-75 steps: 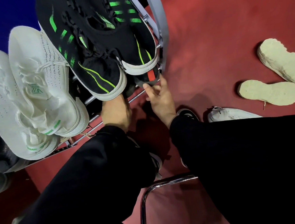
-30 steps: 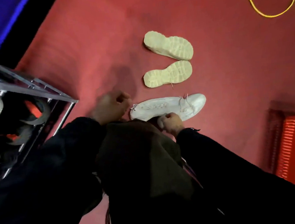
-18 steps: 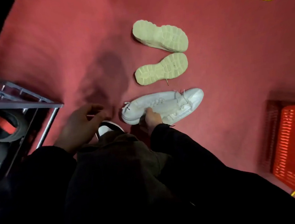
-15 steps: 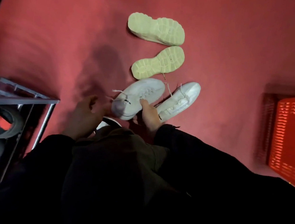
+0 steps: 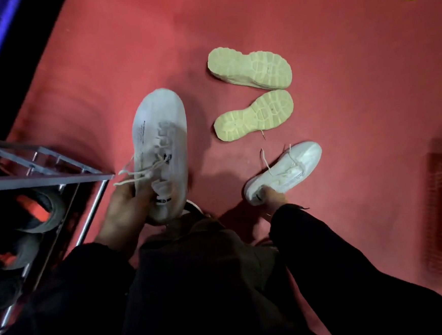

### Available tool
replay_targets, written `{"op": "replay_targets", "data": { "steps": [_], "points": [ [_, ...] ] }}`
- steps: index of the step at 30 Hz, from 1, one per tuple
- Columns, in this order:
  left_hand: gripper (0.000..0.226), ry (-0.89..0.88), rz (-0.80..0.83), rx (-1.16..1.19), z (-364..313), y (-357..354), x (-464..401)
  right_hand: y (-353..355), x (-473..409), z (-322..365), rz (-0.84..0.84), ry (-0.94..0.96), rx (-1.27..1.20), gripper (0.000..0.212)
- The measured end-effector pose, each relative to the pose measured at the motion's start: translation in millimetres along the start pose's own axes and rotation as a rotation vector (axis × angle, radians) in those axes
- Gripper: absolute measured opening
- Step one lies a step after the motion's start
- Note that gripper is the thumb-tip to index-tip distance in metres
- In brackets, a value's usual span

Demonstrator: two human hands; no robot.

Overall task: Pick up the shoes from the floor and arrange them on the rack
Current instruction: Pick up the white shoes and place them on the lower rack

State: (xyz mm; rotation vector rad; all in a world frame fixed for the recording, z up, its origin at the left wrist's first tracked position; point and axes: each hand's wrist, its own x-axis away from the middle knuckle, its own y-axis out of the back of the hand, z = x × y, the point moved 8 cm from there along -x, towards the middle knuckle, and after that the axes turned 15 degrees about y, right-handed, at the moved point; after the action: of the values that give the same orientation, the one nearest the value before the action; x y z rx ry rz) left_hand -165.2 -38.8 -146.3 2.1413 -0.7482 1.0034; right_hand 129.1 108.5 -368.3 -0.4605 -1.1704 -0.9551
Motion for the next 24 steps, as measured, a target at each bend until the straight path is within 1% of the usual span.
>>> {"op": "replay_targets", "data": {
  "steps": [1, 3, 5, 7, 9, 12, 14, 15, 18, 21, 23, 24],
  "points": [
    [0.023, 0.030, 0.018, 0.035, 6.5, 5.1, 2.3, -0.3, -5.3, 0.3, 0.003, 0.022, -0.009, 0.014],
    [0.011, 0.055, 0.035, 0.120, 17.9, 18.9, 0.0, -0.1, -9.6, 2.9, -0.031, 0.051, -0.032, 0.009],
    [0.019, 0.098, 0.049, 0.194, 29.7, 28.5, -4.0, 1.3, -5.7, 7.8, -0.124, 0.071, -0.110, 0.014],
    [0.023, 0.112, 0.071, 0.237, 36.3, 31.8, -8.5, -1.9, 3.7, 20.2, -0.203, 0.114, -0.152, 0.010],
    [0.024, 0.118, 0.068, 0.267, 44.3, 31.4, -10.7, -14.5, 25.6, 39.2, -0.203, 0.189, -0.189, 0.014],
    [0.029, 0.123, 0.001, 0.376, 47.2, 33.4, -6.0, -36.0, 70.5, 74.8, -0.069, 0.311, -0.199, 0.018],
    [0.027, 0.148, -0.001, 0.454, 48.9, 31.5, 3.0, -52.9, 109.4, 103.7, 0.090, 0.363, -0.155, 0.034],
    [0.027, 0.162, -0.005, 0.462, 50.2, 32.4, 7.1, -59.5, 129.8, 120.4, 0.150, 0.386, -0.130, 0.039],
    [0.031, 0.099, -0.061, 0.416, 40.9, 46.0, 24.3, -72.1, 188.1, 187.0, 0.260, 0.573, 0.029, 0.021],
    [0.039, 0.032, -0.180, 0.345, 16.7, 71.3, 61.4, -90.9, 249.0, 244.9, 0.357, 0.780, 0.204, 0.007],
    [0.046, -0.048, -0.289, 0.358, 3.8, 93.3, 93.9, -108.8, 290.0, 269.6, 0.432, 0.869, 0.322, 0.013],
    [0.044, -0.067, -0.329, 0.393, 4.1, 104.2, 110.5, -118.9, 310.3, 278.6, 0.463, 0.909, 0.389, 0.016]
  ]
}}
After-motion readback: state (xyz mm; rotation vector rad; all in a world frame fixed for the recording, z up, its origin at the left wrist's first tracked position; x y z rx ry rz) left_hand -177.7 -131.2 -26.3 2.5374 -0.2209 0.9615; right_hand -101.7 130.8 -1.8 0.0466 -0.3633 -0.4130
